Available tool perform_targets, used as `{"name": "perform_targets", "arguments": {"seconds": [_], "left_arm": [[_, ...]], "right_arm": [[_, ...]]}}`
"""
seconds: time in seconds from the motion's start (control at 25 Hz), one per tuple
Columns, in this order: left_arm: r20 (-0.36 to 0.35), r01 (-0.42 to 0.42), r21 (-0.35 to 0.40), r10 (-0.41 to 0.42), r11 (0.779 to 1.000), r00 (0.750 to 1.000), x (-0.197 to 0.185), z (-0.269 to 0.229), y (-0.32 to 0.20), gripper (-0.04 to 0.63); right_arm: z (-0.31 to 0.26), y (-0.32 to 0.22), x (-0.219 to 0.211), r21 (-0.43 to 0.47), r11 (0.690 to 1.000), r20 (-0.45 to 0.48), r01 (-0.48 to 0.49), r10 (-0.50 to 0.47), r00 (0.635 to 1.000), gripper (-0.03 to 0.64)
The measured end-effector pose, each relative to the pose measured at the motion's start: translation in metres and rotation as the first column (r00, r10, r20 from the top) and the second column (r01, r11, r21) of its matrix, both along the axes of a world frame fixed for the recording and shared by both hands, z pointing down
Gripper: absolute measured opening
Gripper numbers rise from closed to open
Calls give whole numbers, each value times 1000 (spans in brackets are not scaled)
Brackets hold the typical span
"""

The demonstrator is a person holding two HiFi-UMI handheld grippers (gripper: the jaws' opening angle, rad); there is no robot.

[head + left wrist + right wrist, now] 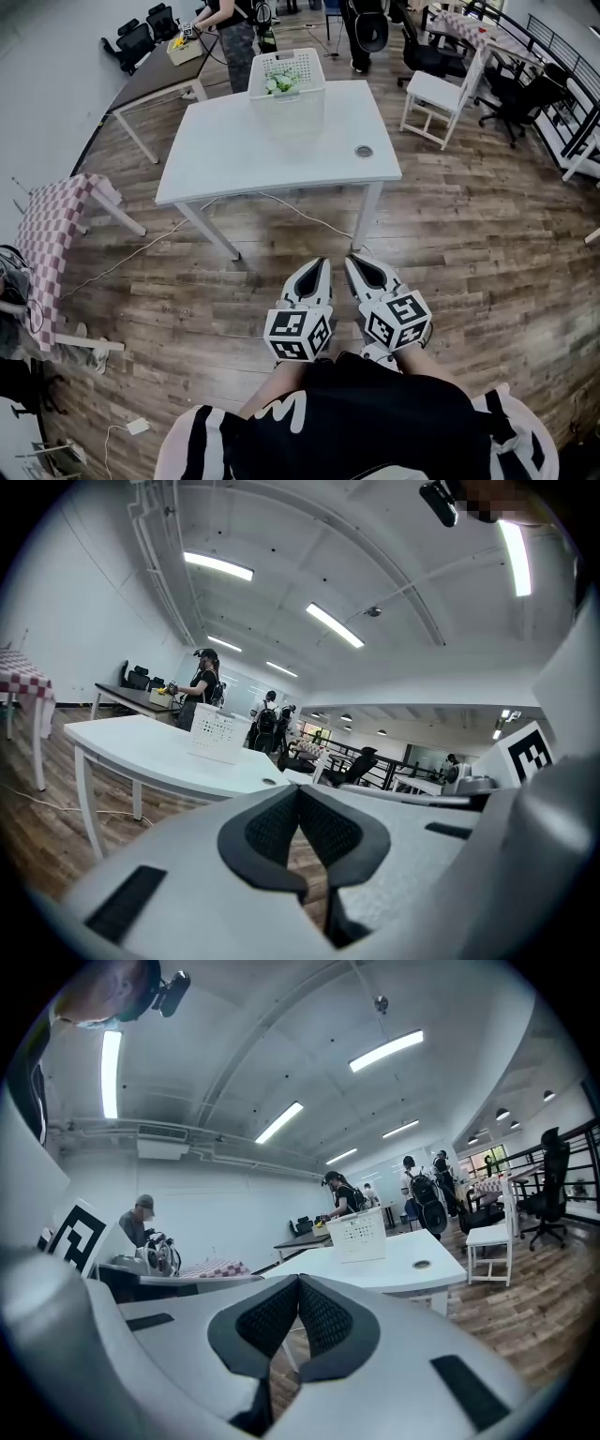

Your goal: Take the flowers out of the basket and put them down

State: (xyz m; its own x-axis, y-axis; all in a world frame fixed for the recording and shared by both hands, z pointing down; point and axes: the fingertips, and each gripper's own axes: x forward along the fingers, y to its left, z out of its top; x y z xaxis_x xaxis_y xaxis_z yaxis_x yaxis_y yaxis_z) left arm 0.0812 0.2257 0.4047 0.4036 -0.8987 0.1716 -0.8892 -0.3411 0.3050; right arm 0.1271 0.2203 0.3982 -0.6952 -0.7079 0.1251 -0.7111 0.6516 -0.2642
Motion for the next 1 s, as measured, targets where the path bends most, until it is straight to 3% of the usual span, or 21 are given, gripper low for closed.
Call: {"name": "perform_targets", "arguments": {"seconds": [0.28, 0.56, 1.0], "left_arm": [[-6, 22, -18, -22, 1000, 1000, 19, 11, 2, 5], [-1, 41, -3, -41, 999, 999, 8, 11, -16, 5], [29, -12, 22, 11, 1000, 1000, -20, 12, -104, 5]], "right_arm": [[14, -6, 21, -24, 1000, -18, 13, -13, 1000, 15], [13, -22, 6, 3, 999, -20, 44, -44, 999, 15], [13, -106, -29, 26, 1000, -38, 11, -10, 999, 15]]}}
